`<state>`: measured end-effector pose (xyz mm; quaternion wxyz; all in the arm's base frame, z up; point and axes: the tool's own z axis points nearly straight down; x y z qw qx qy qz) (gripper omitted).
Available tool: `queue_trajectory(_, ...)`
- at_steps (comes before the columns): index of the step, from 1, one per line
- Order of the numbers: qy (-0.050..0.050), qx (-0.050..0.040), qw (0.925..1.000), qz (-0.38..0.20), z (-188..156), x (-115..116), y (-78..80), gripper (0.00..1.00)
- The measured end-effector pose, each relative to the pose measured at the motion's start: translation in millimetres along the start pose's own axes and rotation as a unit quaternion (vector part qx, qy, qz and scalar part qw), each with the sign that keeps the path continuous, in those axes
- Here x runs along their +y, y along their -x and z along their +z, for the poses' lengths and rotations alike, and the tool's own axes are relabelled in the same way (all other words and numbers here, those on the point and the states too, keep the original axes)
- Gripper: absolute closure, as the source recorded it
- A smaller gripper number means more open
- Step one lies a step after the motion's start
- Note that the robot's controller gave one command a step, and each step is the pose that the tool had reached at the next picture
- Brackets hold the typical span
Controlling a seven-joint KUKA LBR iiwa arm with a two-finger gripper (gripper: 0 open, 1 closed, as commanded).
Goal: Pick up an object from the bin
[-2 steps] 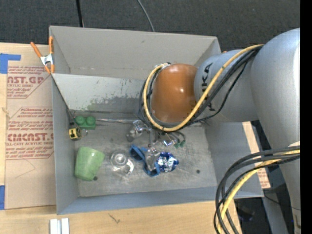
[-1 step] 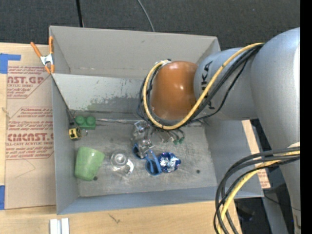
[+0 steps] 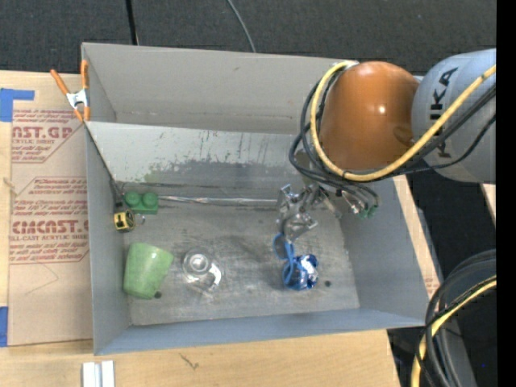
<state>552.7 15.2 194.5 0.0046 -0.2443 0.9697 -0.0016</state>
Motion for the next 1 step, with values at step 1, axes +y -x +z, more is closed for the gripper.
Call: queue_trajectory(1, 0.001, 0.0012, 0.9881, -0.154, -71.6, -49.6, -36.6, 1.00)
